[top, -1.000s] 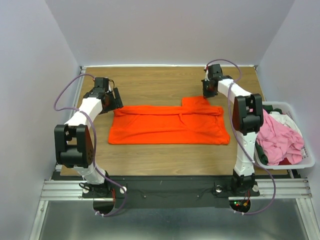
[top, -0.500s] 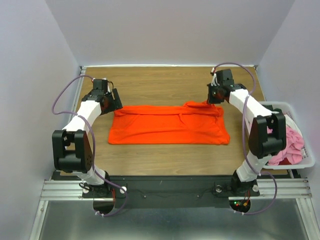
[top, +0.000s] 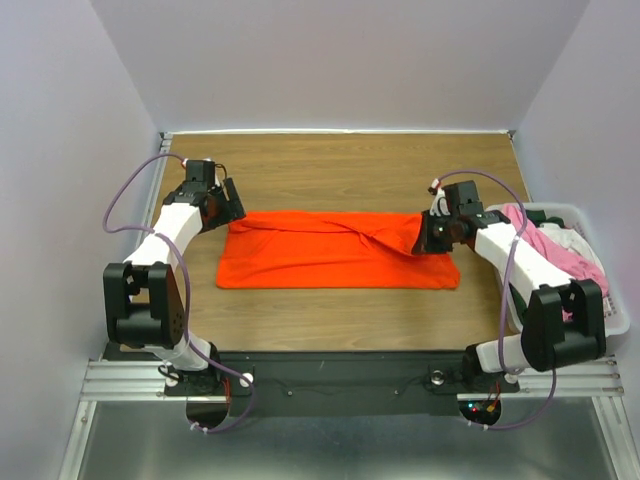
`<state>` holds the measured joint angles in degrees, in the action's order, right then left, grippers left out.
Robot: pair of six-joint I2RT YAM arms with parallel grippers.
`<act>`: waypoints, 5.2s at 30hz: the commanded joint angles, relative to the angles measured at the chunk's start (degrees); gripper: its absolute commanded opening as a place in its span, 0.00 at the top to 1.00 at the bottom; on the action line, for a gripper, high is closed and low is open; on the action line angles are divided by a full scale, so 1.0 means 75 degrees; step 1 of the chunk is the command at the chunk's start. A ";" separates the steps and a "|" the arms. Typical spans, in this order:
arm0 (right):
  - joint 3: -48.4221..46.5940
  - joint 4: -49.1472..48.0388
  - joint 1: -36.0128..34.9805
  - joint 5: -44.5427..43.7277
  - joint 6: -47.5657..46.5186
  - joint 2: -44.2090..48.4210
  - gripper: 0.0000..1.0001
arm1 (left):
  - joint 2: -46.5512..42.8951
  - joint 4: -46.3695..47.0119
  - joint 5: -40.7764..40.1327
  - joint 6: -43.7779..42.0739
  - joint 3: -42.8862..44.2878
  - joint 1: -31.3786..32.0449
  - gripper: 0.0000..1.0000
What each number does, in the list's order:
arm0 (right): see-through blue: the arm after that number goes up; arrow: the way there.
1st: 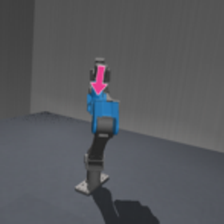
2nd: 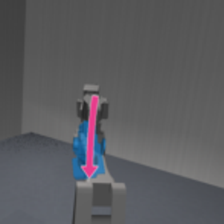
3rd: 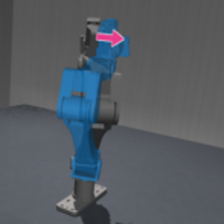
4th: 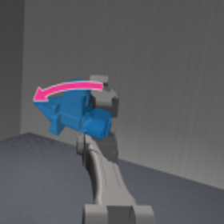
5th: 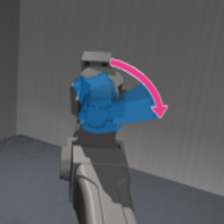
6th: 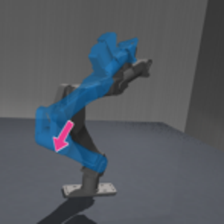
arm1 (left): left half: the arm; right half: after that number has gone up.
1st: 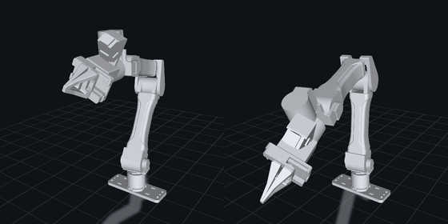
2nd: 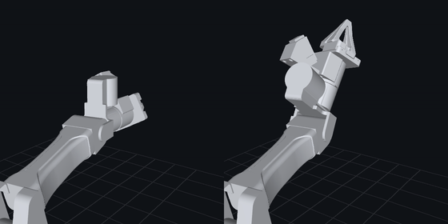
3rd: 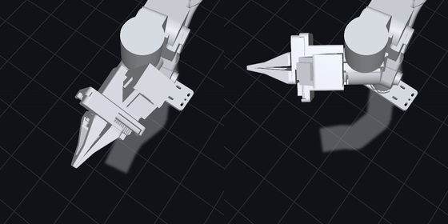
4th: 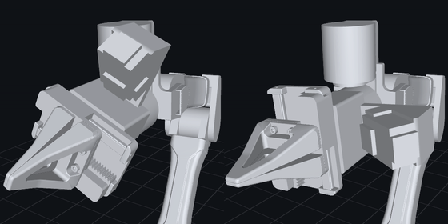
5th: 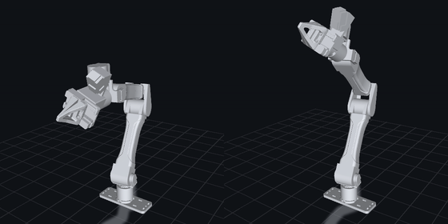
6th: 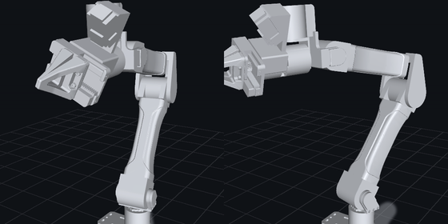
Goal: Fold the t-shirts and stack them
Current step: Fold the tshirt
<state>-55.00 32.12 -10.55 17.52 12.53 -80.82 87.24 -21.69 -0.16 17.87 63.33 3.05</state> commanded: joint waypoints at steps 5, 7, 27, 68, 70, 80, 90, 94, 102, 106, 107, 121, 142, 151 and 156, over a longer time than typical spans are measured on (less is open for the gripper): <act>0.0841 0.0241 -0.0059 0.0465 0.0449 0.0498 0.87 | -0.0300 0.0091 0.0256 0.0161 -0.0170 0.0027 0.15; 0.1040 0.0276 -0.0047 0.0547 0.0578 0.0486 0.82 | -0.0289 0.0092 0.0256 0.0172 -0.0229 0.0039 0.15; -0.2297 0.0382 -0.0621 -0.0062 -0.0780 -0.1641 0.36 | -0.0183 0.0268 -0.0084 0.0454 -0.0135 0.0039 0.16; -0.1597 -0.0591 -0.1957 0.0453 -0.1355 -0.2222 0.48 | -0.0136 0.0420 -0.0013 0.0278 -0.0475 0.0027 0.16; -0.1386 -0.0579 -0.2120 0.0605 -0.1273 -0.2057 0.48 | -0.0136 0.0466 -0.0013 0.0289 -0.0499 0.0039 0.16; -0.0459 -0.0392 -0.2520 0.0910 -0.0793 -0.1717 0.48 | -0.0066 0.0783 -0.0037 0.0535 -0.0546 0.0039 0.16; -0.2859 -0.0029 -0.2531 -0.0800 -0.1354 -0.2264 0.58 | 0.0496 0.1028 -0.0493 0.0021 0.0134 0.0015 0.41; -0.3844 -0.0040 -0.2531 -0.1093 -0.1613 -0.3155 0.60 | 0.0614 0.1134 -0.0704 -0.0635 0.0216 -0.0043 0.41; -0.5531 -0.0052 -0.2531 -0.0661 -0.2444 -0.4751 0.58 | 0.0883 0.1252 -0.0470 -0.0742 0.0298 -0.0055 0.37; -0.5884 -0.0052 -0.2601 -0.0285 -0.2644 -0.5243 0.58 | 0.0919 0.1182 -0.0458 -0.0648 0.0310 -0.0055 0.37; -0.5943 -0.0064 -0.2625 -0.0215 -0.2702 -0.5325 0.58 | 0.0907 0.1158 -0.0459 -0.0636 0.0298 -0.0055 0.37; -0.6856 -0.0111 -0.3047 0.0195 -0.2761 -0.6158 0.57 | 0.0731 0.0959 -0.0482 -0.0379 0.0052 -0.0055 0.37; -0.6191 -0.0146 -0.3480 -0.0308 -0.2984 -0.5678 0.89 | 0.0626 0.0947 -0.0424 -0.0156 -0.0042 -0.0055 0.37; -0.5241 -0.0298 -0.3808 -0.0625 -0.2984 -0.5080 0.86 | 0.0579 0.0924 -0.0353 -0.0004 -0.0124 -0.0055 0.37; -0.4936 -0.0333 -0.3891 -0.0578 -0.2902 -0.5022 0.79 | 0.0602 0.0912 -0.0248 0.0125 -0.0170 -0.0055 0.37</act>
<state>-93.06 31.42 -39.09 13.52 -9.26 -121.21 94.85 -14.41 -2.72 17.63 63.33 2.85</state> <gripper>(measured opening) 0.198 0.630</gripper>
